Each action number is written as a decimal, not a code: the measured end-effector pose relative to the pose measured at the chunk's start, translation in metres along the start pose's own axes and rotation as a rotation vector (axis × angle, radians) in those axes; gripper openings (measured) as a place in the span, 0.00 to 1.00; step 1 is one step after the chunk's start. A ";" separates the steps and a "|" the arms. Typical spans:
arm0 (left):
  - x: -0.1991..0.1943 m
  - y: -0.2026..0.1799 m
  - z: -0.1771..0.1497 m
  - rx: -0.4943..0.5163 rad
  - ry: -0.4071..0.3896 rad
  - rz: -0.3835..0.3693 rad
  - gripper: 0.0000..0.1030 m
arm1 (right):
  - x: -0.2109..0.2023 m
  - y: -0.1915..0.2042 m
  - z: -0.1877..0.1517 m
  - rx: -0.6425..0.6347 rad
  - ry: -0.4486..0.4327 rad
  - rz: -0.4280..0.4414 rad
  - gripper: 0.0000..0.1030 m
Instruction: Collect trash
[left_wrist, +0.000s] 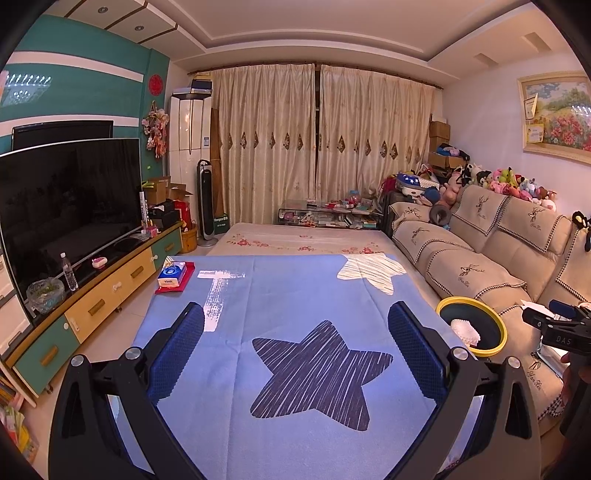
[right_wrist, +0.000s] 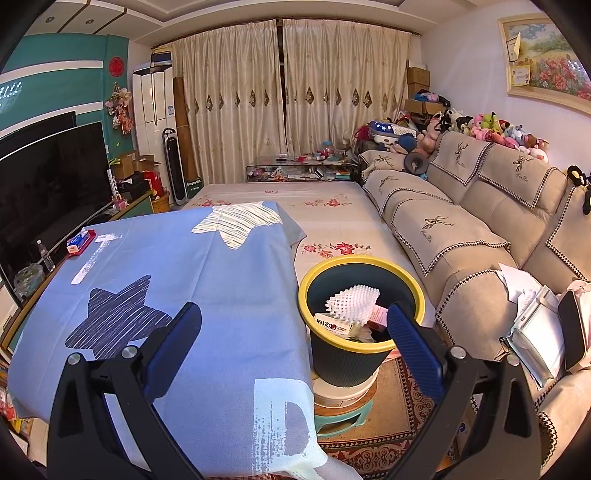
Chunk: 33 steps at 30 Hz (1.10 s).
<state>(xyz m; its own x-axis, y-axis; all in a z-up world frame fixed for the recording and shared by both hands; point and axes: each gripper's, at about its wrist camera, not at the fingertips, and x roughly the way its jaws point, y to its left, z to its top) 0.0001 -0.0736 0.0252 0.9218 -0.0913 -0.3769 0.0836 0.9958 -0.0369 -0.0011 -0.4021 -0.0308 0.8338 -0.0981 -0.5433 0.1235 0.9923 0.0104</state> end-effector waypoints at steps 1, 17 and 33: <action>0.000 0.000 0.000 0.000 0.001 0.000 0.95 | 0.000 0.000 0.000 0.001 0.000 0.000 0.93; 0.006 0.002 -0.002 0.004 0.012 0.000 0.95 | 0.001 0.002 -0.001 0.000 0.003 0.001 0.93; 0.006 0.001 -0.002 0.005 0.010 -0.002 0.95 | 0.002 0.002 -0.001 0.002 0.005 0.003 0.93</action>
<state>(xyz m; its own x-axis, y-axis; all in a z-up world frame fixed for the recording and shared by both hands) 0.0047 -0.0729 0.0216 0.9178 -0.0932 -0.3861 0.0870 0.9956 -0.0334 -0.0003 -0.3999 -0.0327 0.8317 -0.0946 -0.5472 0.1217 0.9925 0.0133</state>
